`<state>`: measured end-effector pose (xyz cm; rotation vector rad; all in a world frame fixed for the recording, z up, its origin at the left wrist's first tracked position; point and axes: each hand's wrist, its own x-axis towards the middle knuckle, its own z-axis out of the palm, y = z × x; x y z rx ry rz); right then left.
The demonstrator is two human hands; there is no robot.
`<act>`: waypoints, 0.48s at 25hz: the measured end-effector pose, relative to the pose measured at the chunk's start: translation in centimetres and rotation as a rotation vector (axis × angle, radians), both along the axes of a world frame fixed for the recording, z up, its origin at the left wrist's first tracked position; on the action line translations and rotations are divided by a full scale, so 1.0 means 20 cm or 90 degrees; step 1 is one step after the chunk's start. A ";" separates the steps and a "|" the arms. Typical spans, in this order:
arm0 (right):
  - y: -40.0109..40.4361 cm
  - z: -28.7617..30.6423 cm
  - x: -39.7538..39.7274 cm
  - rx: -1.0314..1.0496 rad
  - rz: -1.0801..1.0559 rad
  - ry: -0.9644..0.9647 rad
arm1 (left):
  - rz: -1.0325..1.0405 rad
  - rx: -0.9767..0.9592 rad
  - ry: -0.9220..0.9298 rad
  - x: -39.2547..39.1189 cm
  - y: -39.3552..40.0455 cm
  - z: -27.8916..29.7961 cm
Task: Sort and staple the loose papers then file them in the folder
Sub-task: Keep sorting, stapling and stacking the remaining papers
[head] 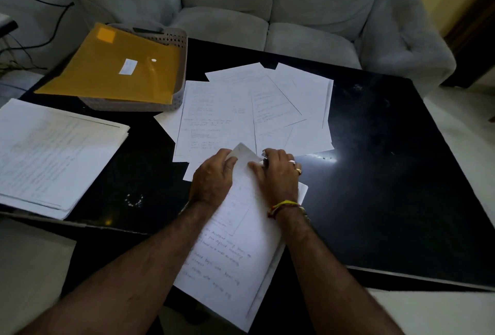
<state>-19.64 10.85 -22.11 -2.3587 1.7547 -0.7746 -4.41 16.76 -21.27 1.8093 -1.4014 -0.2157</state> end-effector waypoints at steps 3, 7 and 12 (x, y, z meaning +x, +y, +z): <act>0.02 0.01 0.01 -0.064 -0.003 -0.042 | -0.008 -0.025 -0.003 0.00 0.01 0.00; 0.02 0.03 -0.01 -0.134 -0.145 -0.049 | -0.036 -0.073 -0.018 0.01 0.01 0.00; 0.02 0.05 -0.02 -0.119 -0.284 -0.044 | 0.018 0.036 0.017 -0.01 0.04 0.10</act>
